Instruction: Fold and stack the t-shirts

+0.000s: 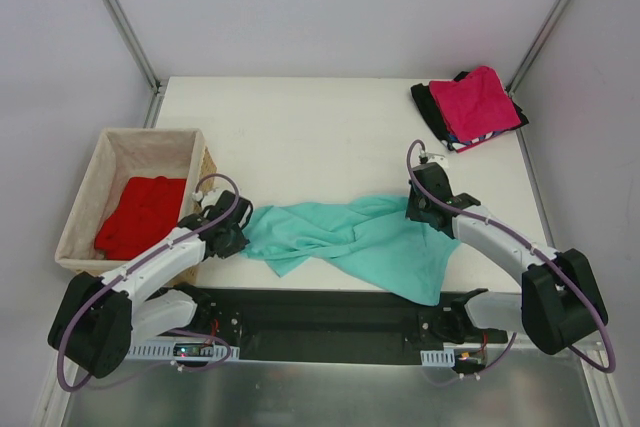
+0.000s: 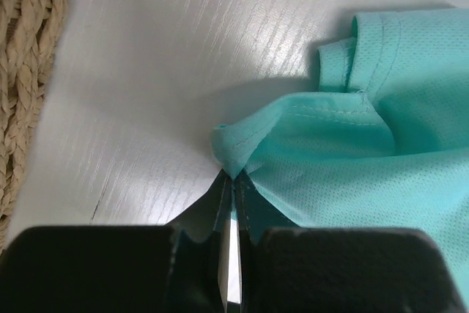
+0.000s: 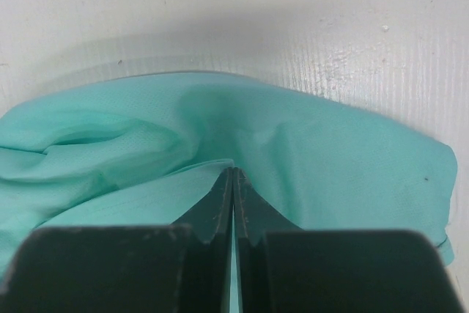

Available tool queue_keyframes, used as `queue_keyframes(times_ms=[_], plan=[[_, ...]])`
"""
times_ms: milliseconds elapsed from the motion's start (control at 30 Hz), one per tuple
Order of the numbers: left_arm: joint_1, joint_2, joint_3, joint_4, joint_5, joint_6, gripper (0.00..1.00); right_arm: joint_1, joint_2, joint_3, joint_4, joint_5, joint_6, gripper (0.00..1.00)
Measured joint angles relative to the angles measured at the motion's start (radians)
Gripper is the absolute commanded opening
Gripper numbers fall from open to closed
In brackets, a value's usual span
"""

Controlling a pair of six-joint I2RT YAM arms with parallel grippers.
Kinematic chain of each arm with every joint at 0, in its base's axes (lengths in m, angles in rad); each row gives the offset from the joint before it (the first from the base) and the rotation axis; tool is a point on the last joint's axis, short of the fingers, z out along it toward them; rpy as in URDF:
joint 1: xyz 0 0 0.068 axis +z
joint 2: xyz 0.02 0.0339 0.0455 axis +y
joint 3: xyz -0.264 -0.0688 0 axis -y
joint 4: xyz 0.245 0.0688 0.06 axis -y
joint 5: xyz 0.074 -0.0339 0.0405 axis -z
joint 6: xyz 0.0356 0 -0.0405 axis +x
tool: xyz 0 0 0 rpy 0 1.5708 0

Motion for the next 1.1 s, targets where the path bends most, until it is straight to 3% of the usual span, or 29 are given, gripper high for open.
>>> queue_keyframes(times_ms=[333, 700, 1100], plan=[[0.000, -0.113, 0.134, -0.109, -0.038, 0.073, 0.00, 0.031, -0.134, 0.056, -0.115, 0.050, -0.025, 0.01], [0.000, -0.190, 0.574, -0.257, -0.153, 0.246, 0.00, 0.094, -0.370, 0.429, -0.258, 0.138, -0.146, 0.01], [0.000, -0.214, 0.918, -0.235, -0.214, 0.498, 0.00, 0.120, -0.377, 0.791, -0.253, 0.129, -0.408, 0.01]])
